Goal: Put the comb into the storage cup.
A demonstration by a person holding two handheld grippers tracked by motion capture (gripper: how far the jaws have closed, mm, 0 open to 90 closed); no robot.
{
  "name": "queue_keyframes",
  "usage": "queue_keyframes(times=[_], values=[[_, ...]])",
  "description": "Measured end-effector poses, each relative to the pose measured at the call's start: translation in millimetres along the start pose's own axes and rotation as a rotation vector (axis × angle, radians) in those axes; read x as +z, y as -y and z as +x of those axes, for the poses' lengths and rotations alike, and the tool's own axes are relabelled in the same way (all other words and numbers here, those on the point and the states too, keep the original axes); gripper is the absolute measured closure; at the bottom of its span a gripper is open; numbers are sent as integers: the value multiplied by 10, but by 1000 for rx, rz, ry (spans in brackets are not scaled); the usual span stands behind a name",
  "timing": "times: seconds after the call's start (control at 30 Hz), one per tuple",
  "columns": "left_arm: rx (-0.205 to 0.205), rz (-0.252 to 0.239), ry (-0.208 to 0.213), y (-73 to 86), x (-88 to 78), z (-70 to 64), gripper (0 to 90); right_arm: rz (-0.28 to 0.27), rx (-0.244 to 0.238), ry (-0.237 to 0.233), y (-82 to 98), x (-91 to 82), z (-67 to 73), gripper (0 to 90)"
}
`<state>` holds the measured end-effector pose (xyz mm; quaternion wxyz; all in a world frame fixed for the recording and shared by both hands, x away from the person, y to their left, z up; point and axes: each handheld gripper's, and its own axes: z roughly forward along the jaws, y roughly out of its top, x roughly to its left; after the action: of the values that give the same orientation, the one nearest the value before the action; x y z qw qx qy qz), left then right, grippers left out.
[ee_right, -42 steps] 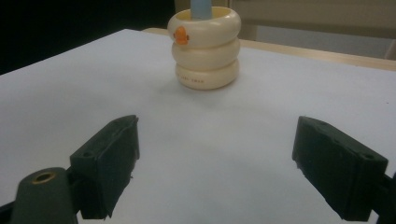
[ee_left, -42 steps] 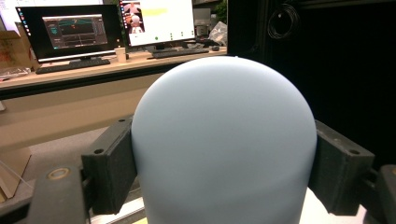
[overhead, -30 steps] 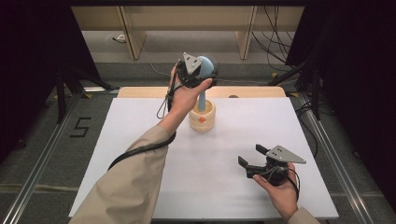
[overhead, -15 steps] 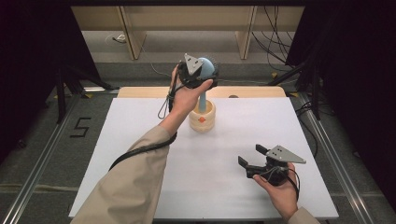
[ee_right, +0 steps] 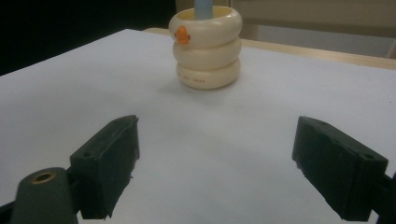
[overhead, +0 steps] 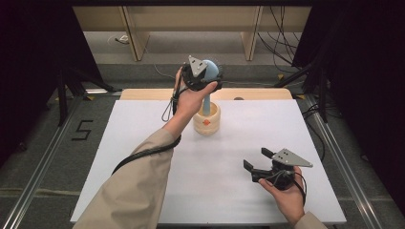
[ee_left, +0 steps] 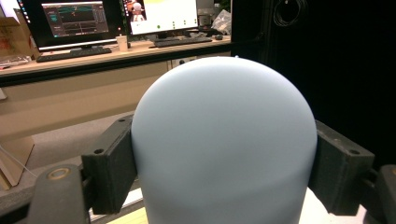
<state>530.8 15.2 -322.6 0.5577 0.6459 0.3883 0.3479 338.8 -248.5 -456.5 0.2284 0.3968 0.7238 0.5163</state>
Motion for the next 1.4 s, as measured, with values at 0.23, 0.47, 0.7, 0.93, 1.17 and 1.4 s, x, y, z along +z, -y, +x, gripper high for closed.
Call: queue_keyframes(times=[0.23, 0.47, 0.7, 0.93, 1.17, 1.4], values=[[-2, 7, -3, 33, 14, 8, 198, 0, 0, -1, 1, 0, 0, 159], [-1, 12, -3, 47, 26, 8, 198, 2, 0, -1, 1, 0, -1, 159], [-1, 16, -4, 63, 40, 3, 198, 1, 1, -2, 2, 1, -1, 159], [-4, 15, -5, 73, 49, 2, 198, 1, 1, -3, 2, 1, -1, 160], [-5, 17, -2, 84, 60, 1, 198, 2, 2, -4, 2, 1, 0, 159], [-8, 21, -2, 105, 73, 2, 198, 1, 1, -4, 2, 2, 0, 159]])
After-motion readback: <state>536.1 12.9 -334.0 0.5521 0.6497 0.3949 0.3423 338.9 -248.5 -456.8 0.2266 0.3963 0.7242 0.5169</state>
